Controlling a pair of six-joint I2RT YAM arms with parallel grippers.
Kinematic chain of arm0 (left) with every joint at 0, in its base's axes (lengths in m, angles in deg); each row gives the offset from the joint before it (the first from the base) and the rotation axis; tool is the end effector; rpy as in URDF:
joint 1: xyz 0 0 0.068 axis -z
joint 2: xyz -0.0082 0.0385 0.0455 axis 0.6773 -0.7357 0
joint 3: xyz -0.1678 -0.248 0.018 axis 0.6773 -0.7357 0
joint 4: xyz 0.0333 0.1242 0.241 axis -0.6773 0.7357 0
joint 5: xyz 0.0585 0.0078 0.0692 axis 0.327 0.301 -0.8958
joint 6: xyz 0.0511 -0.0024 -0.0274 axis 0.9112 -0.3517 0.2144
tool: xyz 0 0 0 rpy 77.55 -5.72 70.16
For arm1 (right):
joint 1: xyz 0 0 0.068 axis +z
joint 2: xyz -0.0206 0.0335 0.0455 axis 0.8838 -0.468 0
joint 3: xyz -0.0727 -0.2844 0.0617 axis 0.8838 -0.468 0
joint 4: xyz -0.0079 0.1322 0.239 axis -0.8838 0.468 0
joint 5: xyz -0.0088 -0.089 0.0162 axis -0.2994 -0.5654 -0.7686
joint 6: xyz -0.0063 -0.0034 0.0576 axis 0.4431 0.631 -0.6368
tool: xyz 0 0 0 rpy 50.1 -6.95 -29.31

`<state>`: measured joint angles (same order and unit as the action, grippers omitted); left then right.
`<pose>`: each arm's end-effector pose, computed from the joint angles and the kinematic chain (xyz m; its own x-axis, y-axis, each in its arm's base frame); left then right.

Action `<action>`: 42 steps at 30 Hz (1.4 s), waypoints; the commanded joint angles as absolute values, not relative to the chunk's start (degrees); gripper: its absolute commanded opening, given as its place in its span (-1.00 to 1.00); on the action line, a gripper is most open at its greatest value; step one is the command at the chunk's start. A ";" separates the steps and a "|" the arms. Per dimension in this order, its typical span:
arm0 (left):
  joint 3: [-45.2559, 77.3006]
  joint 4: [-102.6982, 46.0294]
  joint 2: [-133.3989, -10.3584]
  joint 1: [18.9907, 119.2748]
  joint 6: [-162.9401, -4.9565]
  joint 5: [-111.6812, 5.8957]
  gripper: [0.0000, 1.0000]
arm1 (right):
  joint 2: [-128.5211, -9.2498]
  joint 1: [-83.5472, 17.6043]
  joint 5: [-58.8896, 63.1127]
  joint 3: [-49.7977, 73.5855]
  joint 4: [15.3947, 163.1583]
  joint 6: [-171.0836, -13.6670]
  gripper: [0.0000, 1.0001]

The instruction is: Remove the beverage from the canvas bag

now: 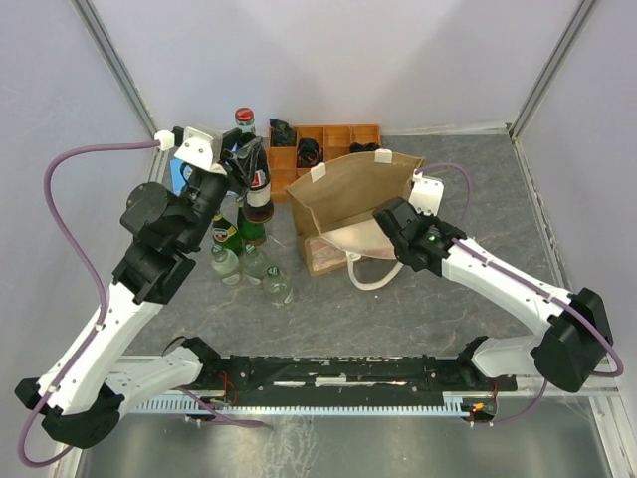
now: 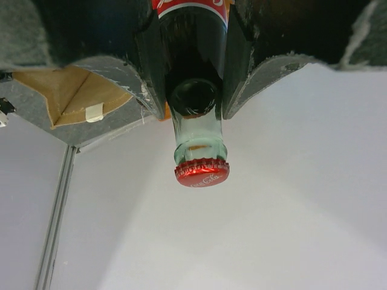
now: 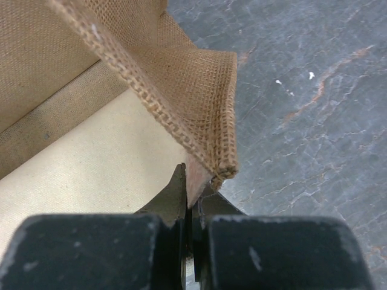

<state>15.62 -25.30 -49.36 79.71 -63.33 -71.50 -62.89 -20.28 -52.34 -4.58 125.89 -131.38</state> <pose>0.1460 -0.1010 0.5218 0.3144 -0.0439 -0.9483 0.4124 0.9061 0.0948 0.2218 0.1577 0.3008 -0.5089 0.2031 -0.8365 0.3368 0.9413 0.0237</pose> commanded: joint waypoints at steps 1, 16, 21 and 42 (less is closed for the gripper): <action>21.71 -38.10 -48.50 79.57 -59.37 -72.21 -0.95 | -62.24 -21.67 -60.20 -2.78 127.86 -134.49 -1.00; 18.88 -36.41 -55.34 79.53 -59.66 -72.35 -0.95 | -60.07 -25.14 -63.61 3.46 135.42 -140.93 -1.00; 18.54 -36.49 -57.58 79.55 -60.97 -71.55 -0.95 | -60.23 -25.10 -61.76 2.86 137.19 -143.70 -1.00; 11.72 -35.99 -60.39 79.55 -65.79 -73.39 -0.95 | -51.96 -23.91 -48.28 1.51 136.81 -129.43 0.45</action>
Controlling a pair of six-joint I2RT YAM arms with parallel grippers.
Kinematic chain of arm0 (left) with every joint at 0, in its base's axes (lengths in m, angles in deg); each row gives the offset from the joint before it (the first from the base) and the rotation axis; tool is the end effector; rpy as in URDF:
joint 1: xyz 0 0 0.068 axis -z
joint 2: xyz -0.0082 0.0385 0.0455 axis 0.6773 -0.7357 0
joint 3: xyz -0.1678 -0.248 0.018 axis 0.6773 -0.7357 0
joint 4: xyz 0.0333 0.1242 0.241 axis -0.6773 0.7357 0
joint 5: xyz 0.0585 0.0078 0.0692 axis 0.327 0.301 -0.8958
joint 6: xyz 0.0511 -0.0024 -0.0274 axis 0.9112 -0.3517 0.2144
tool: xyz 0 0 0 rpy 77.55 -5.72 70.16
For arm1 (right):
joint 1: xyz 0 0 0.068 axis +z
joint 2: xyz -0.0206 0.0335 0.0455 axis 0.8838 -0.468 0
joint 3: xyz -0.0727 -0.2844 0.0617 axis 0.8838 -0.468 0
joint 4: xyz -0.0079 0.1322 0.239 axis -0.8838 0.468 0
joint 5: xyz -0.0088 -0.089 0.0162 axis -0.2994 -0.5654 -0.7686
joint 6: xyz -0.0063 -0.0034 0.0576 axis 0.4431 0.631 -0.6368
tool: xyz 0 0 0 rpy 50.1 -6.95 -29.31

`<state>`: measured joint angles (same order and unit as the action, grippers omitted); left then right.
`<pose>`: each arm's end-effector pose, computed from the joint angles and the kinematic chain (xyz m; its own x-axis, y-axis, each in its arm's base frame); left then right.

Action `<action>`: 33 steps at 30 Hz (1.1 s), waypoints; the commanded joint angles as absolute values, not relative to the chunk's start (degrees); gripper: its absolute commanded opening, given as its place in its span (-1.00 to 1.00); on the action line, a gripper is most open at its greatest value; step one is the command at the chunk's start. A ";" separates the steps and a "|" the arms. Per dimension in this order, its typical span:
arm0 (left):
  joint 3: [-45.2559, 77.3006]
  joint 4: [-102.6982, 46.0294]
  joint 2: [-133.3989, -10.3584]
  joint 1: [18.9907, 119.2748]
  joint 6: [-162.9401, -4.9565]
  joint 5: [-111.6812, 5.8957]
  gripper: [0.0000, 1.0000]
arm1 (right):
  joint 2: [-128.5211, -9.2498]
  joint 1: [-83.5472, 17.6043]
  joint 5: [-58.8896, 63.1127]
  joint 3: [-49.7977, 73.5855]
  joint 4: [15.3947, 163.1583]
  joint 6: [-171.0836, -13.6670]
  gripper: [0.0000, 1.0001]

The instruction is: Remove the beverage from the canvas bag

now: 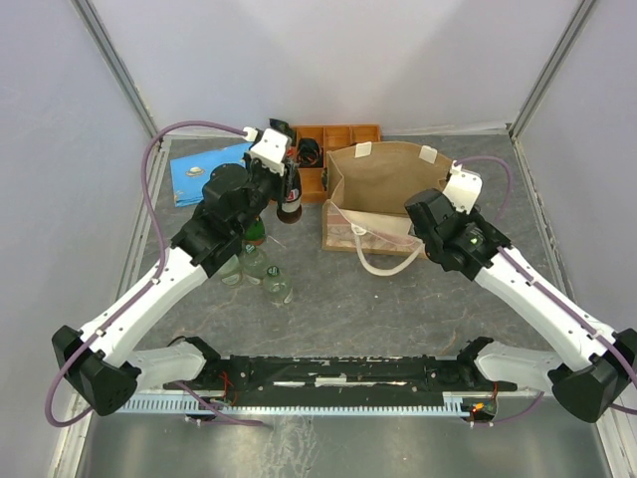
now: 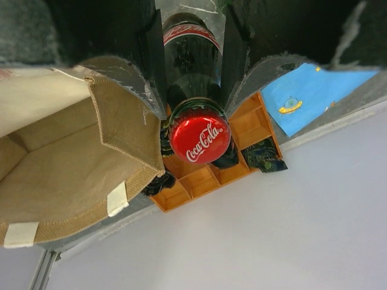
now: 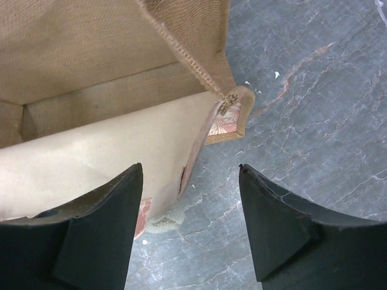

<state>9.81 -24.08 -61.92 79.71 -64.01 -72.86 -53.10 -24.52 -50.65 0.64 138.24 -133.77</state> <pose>0.2208 -0.1562 0.4381 0.0395 0.1485 -0.9881 0.4272 0.8914 0.1511 0.1941 0.1121 0.3550 -0.4616 0.3085 -0.8317 0.4073 0.9066 0.1102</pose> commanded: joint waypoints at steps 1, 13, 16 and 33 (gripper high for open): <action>11.64 -35.99 -60.64 79.55 -65.84 -73.37 -0.95 | -51.81 -23.74 -48.06 1.64 136.60 -128.89 0.47; 8.54 -36.52 -63.05 79.55 -66.37 -74.50 -0.95 | -49.61 -22.57 -48.29 4.01 135.77 -124.21 0.92; 6.44 -38.04 -63.57 79.57 -66.61 -74.71 -0.95 | -48.75 -22.36 -48.97 5.10 135.19 -122.74 0.93; -3.47 -46.29 -65.08 79.44 -68.76 -78.85 -0.95 | -46.25 -22.23 -50.25 6.99 125.50 -114.08 0.92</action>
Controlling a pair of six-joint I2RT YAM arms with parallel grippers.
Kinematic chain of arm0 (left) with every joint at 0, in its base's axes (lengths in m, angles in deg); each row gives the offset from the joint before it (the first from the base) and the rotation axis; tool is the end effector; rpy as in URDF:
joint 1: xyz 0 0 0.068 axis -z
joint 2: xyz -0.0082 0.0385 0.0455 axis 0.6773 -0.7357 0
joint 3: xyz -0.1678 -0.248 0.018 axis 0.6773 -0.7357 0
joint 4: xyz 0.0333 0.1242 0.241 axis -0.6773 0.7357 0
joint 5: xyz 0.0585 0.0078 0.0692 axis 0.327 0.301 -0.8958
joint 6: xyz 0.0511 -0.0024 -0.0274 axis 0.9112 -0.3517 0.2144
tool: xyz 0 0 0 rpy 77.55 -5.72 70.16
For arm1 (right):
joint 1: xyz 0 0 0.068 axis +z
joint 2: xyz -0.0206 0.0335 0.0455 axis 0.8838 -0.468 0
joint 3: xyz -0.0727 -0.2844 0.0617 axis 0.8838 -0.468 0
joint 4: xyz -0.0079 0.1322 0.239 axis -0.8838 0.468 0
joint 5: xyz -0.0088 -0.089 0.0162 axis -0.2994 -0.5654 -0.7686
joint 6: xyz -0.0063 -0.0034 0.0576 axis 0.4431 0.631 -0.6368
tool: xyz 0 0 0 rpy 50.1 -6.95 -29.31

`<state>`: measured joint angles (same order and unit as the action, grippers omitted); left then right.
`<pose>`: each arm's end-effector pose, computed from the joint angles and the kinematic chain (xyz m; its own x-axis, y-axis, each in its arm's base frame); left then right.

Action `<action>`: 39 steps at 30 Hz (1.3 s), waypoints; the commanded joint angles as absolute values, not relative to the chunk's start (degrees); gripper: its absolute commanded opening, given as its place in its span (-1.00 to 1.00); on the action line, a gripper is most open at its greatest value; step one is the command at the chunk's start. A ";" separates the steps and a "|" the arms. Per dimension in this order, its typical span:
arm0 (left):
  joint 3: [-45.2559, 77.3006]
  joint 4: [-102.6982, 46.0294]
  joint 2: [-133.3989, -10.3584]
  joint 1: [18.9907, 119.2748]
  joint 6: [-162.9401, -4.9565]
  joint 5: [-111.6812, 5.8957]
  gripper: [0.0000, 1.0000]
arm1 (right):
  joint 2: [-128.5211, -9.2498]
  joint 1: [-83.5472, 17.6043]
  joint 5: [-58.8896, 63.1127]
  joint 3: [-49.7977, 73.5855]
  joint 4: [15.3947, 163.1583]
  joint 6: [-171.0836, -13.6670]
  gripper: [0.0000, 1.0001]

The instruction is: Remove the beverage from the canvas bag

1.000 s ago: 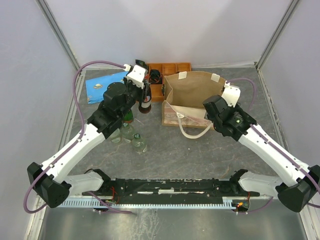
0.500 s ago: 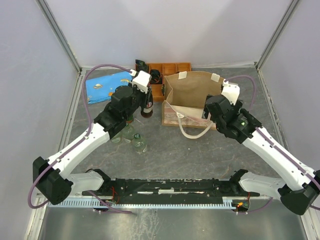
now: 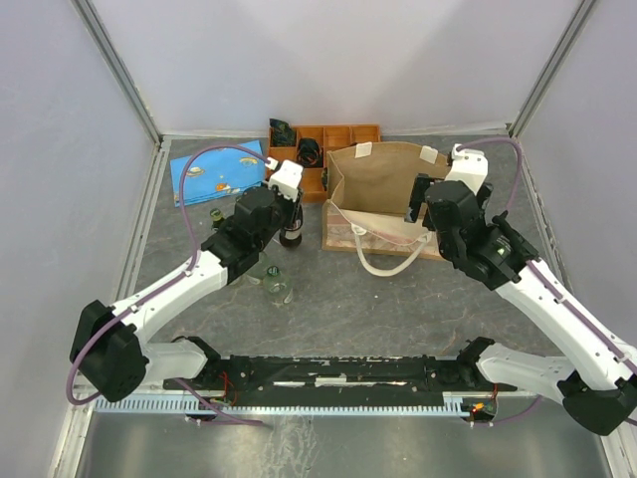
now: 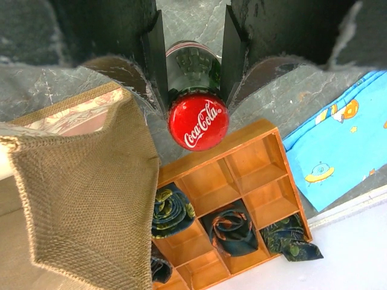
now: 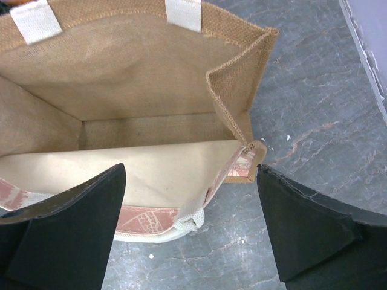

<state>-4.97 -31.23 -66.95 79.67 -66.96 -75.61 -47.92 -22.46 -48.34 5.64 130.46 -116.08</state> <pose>0.2426 -0.1700 0.3320 -0.1597 0.2348 -0.9588 0.4069 0.9006 0.1527 0.1776 0.1104 0.4112 -0.3700 0.1771 -0.9120 0.1873 0.9757 0.1135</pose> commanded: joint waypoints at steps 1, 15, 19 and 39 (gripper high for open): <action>-3.69 -46.35 -64.96 79.46 -69.09 -79.30 -0.95 | -46.31 -22.21 -50.01 6.95 125.36 -114.04 0.92; -6.75 -44.28 -66.49 79.46 -75.80 -84.80 -0.75 | -47.99 -22.28 -51.44 9.62 124.37 -108.08 0.93; -6.43 -43.31 -67.70 79.59 -77.14 -84.59 -0.68 | -49.09 -22.24 -52.17 11.46 122.92 -105.46 0.93; -5.12 -37.48 -65.41 79.55 -75.62 -86.28 0.07 | -49.46 -22.25 -50.44 11.32 123.54 -110.03 0.95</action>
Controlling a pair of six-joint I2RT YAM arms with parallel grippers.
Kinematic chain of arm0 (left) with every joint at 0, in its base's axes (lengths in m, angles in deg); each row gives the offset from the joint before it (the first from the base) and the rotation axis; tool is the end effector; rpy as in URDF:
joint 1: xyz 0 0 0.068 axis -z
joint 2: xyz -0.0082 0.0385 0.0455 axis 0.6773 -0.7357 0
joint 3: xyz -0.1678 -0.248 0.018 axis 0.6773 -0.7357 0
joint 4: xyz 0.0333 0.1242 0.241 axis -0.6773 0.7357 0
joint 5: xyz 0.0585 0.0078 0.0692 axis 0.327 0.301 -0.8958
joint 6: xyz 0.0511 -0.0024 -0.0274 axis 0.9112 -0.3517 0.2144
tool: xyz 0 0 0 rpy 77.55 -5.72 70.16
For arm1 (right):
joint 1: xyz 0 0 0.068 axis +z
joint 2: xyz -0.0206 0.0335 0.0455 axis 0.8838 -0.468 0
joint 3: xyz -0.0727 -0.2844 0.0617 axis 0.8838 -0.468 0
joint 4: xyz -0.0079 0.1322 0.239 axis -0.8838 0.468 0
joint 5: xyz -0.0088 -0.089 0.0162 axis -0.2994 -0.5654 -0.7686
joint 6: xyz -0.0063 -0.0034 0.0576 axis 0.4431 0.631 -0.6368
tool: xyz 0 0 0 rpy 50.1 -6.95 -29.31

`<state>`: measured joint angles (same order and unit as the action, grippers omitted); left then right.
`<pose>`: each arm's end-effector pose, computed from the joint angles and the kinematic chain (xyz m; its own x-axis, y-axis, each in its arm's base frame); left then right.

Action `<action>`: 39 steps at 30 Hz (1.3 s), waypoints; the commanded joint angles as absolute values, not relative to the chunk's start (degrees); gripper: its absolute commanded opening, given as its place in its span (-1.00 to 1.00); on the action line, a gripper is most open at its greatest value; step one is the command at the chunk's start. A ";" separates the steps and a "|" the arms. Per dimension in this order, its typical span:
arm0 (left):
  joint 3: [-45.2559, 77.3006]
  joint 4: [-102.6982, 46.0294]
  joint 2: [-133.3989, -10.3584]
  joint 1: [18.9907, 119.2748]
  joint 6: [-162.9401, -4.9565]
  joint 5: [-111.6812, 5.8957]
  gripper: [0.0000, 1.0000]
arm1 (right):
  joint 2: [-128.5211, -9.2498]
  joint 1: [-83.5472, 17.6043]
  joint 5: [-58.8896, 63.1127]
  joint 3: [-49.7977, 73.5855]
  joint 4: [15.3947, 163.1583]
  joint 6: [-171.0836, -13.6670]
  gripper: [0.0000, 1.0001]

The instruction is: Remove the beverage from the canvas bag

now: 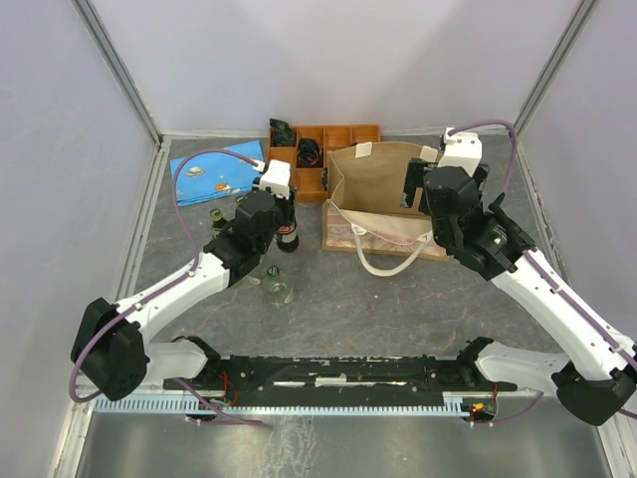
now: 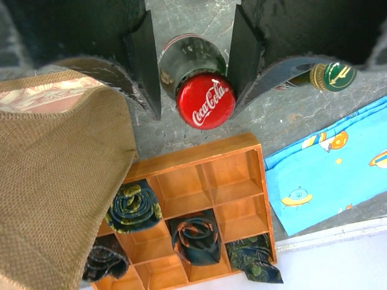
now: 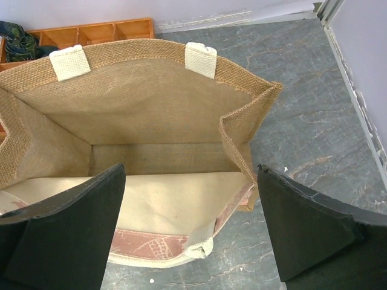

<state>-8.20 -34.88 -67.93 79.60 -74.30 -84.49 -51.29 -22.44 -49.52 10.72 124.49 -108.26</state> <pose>0.2461 -0.1646 0.3139 -0.2133 0.1217 -0.9694 0.2391 0.9685 0.0690 0.1919 0.1216 0.4391 -0.2881 0.1217 -0.9498 0.1490 0.9855 0.0811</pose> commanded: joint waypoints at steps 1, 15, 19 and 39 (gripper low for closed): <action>-5.02 -37.22 -65.34 79.56 -75.61 -86.42 0.10 | -49.23 -22.28 -50.44 11.12 123.70 -110.23 0.94; -3.79 -34.79 -60.02 79.57 -74.97 -88.50 0.93 | -49.38 -22.23 -51.57 11.26 123.06 -108.85 0.99; -1.09 -33.98 -58.80 79.47 -73.14 -88.34 0.99 | -49.28 -23.25 -55.73 12.01 122.08 -106.79 0.98; 8.82 -13.59 -51.49 52.45 -82.23 -94.58 0.99 | -48.47 -61.27 -38.35 11.69 125.62 -114.54 0.98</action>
